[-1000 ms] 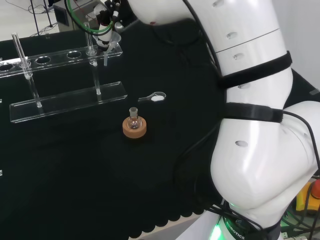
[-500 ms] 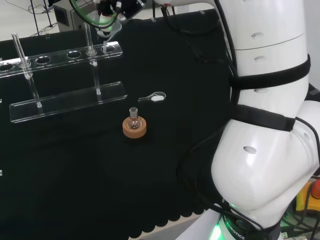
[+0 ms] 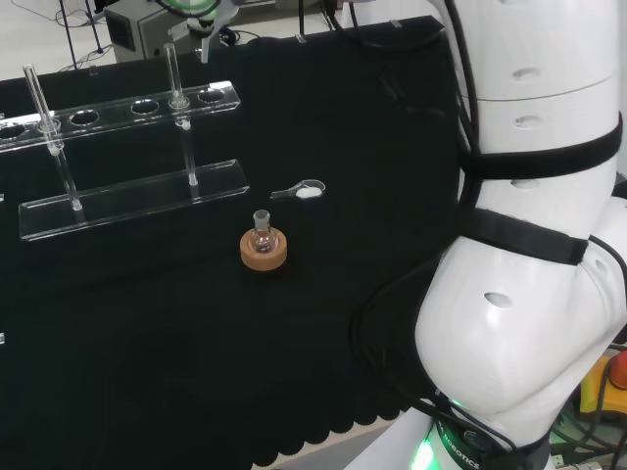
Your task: Pick up the funnel from the transparent funnel stand.
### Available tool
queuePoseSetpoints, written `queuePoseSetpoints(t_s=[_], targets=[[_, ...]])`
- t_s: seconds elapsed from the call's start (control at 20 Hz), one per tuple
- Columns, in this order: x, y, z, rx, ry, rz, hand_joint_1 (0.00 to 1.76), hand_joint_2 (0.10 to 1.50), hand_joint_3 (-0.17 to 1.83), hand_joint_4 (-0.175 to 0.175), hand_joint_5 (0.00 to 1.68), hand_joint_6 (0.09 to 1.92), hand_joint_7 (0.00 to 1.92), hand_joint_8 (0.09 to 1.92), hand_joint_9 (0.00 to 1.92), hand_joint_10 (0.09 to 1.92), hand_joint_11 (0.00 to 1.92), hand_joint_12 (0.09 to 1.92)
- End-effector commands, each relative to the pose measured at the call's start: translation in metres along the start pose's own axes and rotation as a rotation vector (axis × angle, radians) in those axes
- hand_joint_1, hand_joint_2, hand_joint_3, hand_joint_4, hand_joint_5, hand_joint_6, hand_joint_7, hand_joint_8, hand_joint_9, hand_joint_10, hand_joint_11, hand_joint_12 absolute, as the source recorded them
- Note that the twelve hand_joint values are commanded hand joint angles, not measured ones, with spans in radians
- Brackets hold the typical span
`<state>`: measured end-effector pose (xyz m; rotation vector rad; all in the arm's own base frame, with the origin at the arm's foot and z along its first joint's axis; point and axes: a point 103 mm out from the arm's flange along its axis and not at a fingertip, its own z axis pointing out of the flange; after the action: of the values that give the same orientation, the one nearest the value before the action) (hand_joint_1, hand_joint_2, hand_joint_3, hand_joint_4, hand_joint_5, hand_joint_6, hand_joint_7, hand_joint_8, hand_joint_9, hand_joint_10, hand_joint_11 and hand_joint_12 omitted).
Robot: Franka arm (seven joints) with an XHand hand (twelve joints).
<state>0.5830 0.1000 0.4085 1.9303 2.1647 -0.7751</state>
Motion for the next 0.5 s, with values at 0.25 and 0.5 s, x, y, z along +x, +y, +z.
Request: queuePoseSetpoints(t_s=[0.25, 0.5], targets=[[-0.012, -0.105, 0.012, 0.091, -0.041, 0.066, 0.81, 0.66, 0.71, -0.018, 0.65, 0.84, 0.86, 0.68, 1.16, 0.37, 0.66, 1.25], [-0.007, -0.128, 0.019, 0.096, -0.035, 0.068, 0.81, 0.66, 0.72, -0.016, 0.66, 0.85, 0.86, 0.68, 1.16, 0.37, 0.66, 1.25]])
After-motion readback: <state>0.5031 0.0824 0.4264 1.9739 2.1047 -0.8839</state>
